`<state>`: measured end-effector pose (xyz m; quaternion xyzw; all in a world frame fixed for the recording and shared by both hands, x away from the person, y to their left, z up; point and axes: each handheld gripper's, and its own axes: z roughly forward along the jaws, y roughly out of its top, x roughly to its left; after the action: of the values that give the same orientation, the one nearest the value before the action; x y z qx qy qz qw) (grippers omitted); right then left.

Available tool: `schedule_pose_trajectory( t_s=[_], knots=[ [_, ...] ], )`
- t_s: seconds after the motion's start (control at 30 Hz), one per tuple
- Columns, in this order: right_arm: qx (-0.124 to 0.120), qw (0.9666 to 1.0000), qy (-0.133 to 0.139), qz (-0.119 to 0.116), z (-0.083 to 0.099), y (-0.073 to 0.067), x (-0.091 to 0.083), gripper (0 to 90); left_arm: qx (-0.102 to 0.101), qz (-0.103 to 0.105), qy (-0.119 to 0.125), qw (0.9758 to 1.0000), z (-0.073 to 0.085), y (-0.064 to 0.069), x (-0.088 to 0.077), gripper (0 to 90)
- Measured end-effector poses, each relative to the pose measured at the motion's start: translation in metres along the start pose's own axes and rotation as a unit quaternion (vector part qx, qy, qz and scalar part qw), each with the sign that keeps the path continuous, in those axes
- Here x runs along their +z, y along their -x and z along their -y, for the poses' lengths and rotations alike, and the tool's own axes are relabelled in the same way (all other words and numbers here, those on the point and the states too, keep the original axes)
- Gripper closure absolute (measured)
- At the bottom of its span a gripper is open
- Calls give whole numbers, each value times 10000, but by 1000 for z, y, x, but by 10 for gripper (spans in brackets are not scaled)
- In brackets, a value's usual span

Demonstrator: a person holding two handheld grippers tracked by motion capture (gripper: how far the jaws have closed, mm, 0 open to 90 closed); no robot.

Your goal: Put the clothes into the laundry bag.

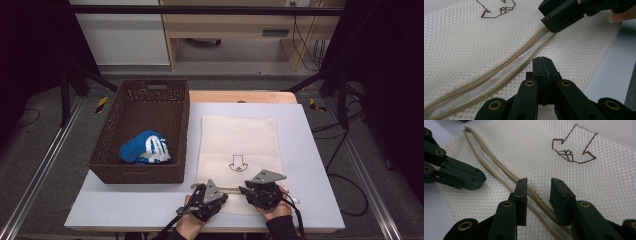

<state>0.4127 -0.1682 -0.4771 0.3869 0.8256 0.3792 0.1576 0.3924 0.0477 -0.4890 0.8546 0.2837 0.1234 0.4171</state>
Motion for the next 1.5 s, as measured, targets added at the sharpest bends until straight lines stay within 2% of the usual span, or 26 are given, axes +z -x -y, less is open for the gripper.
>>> schedule_pose_trajectory(
  t_s=[0.1, 0.23, 0.3, 0.37, 0.53, 0.67, 0.77, 0.93, 1.0, 1.1, 1.13, 1.17, 1.27, 1.33, 1.43, 1.5],
  knots=[
    [3, 10000, -87, 35, 1, 0, 3, 684, 26, -25, 17, 10000, 0, 1, 0, 889],
    [0, 9999, -104, 42, 0, 0, 4, 689, -78, 60, 10, 10000, 1, -2, 0, 888],
    [-22, 9999, -103, 39, 1, 1, 5, 697, -59, 40, 29, 10000, 1, -1, 0, 888],
    [34, 9999, -108, 77, 0, 1, 7, 721, -43, 30, 29, 10000, 1, -1, 0, 888],
    [-38, 9998, -138, 150, -1, 2, 8, 788, -56, 32, 33, 10000, 1, -1, 0, 888],
    [-37, 9996, -192, 196, -3, 3, 9, 847, 50, -60, 30, 10000, 1, 2, 0, 887],
    [-71, 9995, -240, 211, -4, 3, 8, 867, 36, -22, 15, 10000, 1, 1, -1, 875],
    [-107, 9994, -251, 204, -7, 3, 7, 877, 28, -56, 65, 10000, -5, -2, -4, 805],
    [10, 9997, -149, 204, -10, 4, 3, 879, 65, -176, 179, 9997, -17, -6, -10, 758],
    [-23, 9998, -20, 199, -13, 5, -2, 881, 157, -349, 241, 9990, -29, -10, -13, 648],
    [-23, 9998, -20, 199, -13, 5, -2, 881, 157, -349, 241, 9990, -29, -10, -13, 600],
    [-52, 9998, 49, 206, -15, 5, -5, 882, 271, -443, 249, 9983, -38, -13, -11, 556],
    [-37, 9997, 156, 207, -18, 7, -10, 884, 409, -564, 55, 9976, -45, -18, -1, 486],
    [-14, 9996, 174, 208, -19, 7, -11, 884, 438, -620, -36, 9971, -46, -20, 3, 489],
    [-2, 9994, 286, 204, -21, 8, -15, 884, 463, -770, -217, 9957, -45, -23, 15, 579],
    [1, 9994, 285, 203, -21, 9, -15, 885, 517, -757, -271, 9954, -44, -23, 17, 670]
  ],
)
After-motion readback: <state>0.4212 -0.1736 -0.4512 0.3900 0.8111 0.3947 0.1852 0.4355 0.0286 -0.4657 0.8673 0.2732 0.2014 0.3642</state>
